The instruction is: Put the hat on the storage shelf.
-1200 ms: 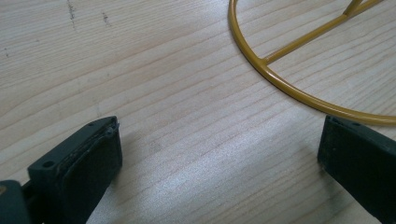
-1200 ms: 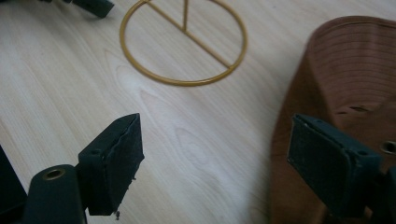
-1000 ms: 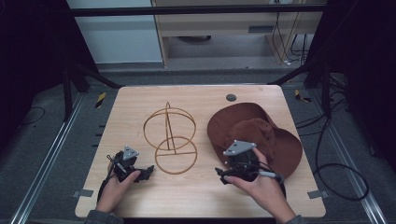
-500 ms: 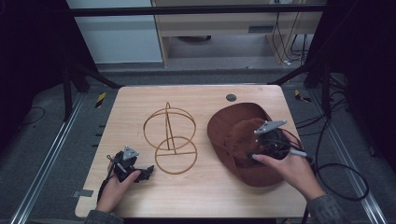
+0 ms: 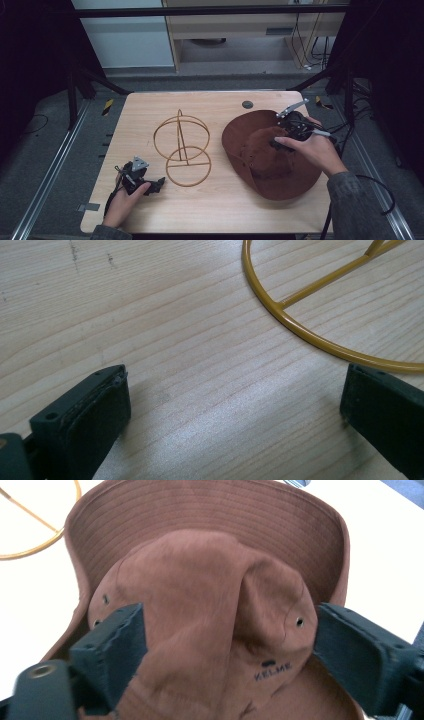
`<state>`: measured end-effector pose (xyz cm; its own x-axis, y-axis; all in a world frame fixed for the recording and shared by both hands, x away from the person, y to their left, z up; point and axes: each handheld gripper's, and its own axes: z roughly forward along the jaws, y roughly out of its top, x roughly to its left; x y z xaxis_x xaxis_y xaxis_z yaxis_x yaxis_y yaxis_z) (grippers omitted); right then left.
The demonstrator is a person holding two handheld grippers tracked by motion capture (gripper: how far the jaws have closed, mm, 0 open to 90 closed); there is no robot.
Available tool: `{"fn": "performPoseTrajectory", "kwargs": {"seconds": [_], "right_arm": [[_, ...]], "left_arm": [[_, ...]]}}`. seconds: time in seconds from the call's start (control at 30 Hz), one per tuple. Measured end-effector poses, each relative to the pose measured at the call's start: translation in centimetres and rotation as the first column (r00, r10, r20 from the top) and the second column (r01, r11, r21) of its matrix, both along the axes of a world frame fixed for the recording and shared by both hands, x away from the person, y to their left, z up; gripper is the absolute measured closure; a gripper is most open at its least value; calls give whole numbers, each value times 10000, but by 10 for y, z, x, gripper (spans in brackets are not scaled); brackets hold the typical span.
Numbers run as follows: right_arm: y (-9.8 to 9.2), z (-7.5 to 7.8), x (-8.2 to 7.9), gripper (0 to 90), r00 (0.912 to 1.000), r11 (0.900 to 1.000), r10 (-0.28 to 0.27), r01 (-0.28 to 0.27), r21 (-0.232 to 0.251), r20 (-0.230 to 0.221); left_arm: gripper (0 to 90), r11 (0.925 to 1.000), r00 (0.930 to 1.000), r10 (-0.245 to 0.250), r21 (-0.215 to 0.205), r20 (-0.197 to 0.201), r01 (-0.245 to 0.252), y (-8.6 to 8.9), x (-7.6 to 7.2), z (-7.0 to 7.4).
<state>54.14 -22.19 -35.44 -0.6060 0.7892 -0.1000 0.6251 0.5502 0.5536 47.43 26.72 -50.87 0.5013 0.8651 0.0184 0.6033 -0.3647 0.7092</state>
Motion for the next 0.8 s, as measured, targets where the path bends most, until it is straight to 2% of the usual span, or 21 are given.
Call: {"fn": "performPoseTrajectory", "kwargs": {"seconds": [0.13,0.17,0.2,0.4,0.57,0.73,0.8], "right_arm": [[10,-5,13,96,9995,9997,56,-63,-250,-310],[10,-5,13,96,9995,9997,56,-63,-250,-310],[15,-7,18,96,9996,9989,87,-100,-458,-277],[28,-10,31,91,9984,9977,151,-186,-651,-540],[33,-11,38,92,9982,9965,139,-186,-817,-579],[35,-17,43,118,9967,9940,128,-214,-1077,-805],[35,-21,45,162,9952,9933,178,-286,-1124,-965]], "left_arm": [[0,10000,10000,-31,-12,1,31,-1,0,0],[0,10000,10000,-31,-12,1,31,-1,0,0],[0,10000,10000,-10,-46,20,10,-1,0,0],[0,10000,10000,-34,-58,38,35,-2,0,0],[0,10000,10000,-61,-47,41,61,-2,0,0],[0,10000,10000,-75,-47,36,75,-2,0,0],[0,9999,10000,-95,-45,27,95,-2,0,0]]}}
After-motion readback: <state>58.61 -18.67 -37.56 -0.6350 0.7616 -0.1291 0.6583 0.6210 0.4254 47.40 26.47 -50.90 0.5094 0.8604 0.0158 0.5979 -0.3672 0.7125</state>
